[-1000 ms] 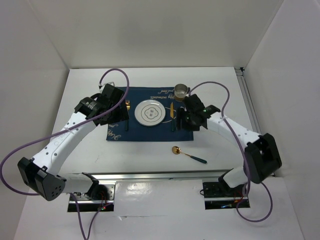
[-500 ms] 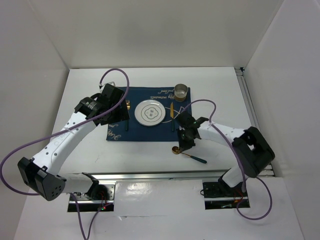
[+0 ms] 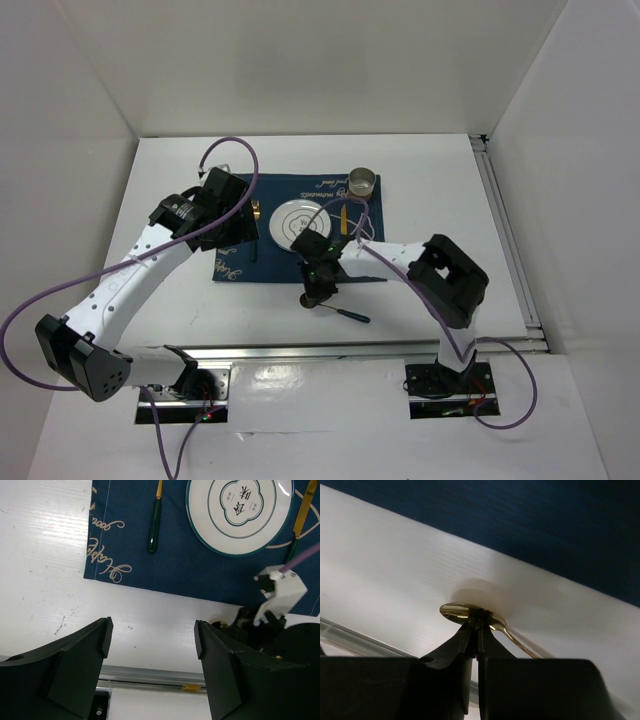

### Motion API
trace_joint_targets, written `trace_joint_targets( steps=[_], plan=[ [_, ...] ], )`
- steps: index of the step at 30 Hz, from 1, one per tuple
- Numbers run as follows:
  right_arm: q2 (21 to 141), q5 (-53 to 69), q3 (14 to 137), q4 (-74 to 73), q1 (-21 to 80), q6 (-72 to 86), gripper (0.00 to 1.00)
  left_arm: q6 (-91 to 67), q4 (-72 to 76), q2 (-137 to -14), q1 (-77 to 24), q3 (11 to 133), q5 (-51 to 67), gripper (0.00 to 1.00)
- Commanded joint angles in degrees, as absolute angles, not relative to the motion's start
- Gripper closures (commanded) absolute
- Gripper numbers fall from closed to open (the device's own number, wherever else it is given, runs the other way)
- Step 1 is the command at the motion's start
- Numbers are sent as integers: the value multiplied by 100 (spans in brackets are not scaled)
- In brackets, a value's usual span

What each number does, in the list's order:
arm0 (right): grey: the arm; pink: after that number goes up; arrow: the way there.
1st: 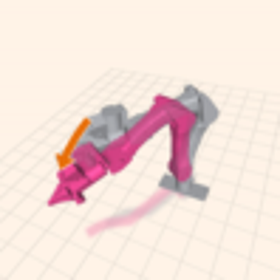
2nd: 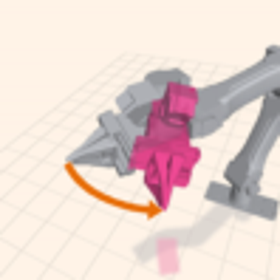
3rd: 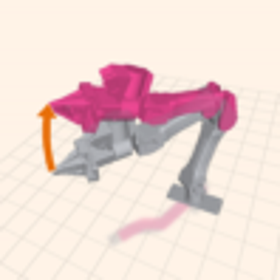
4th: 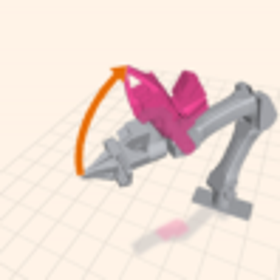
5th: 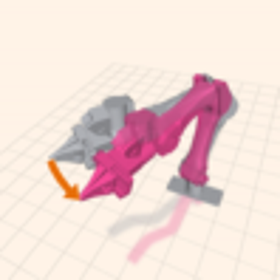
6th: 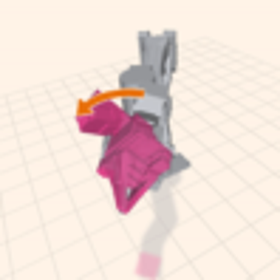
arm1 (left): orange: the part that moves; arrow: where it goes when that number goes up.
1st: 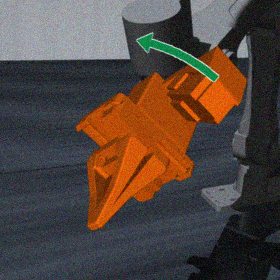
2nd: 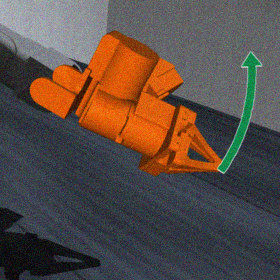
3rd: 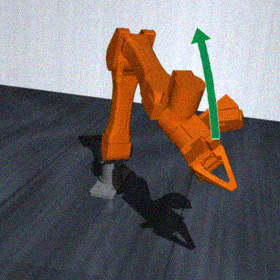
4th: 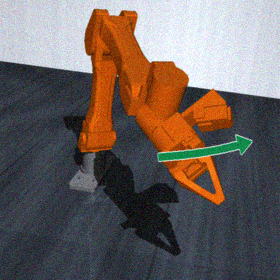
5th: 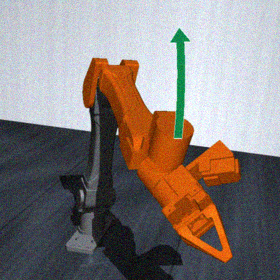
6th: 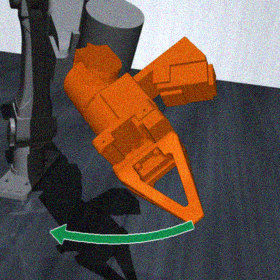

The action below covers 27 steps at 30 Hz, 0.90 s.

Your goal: Set the dinner table for one person

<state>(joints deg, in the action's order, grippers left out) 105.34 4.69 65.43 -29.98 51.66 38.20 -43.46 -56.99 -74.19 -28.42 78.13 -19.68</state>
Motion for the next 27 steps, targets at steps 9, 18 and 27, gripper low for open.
trace_joint_targets(
  steps=[9, 18, 27],
  plan=[
    [10076, -456, 7709, -3261, 5669, 3367, 83, -4245, -5766, -7392, -2865, 7928, -2118, 16],
    [8939, -239, 5969, -3428, 5168, 2417, 25, -4131, -5713, -7154, -2865, 7875, -2443, 15],
    [8895, 211, 5326, -3120, 5168, 2215, 23, -4184, -5898, -7304, -2865, 7963, -2470, 15]
  ],
)
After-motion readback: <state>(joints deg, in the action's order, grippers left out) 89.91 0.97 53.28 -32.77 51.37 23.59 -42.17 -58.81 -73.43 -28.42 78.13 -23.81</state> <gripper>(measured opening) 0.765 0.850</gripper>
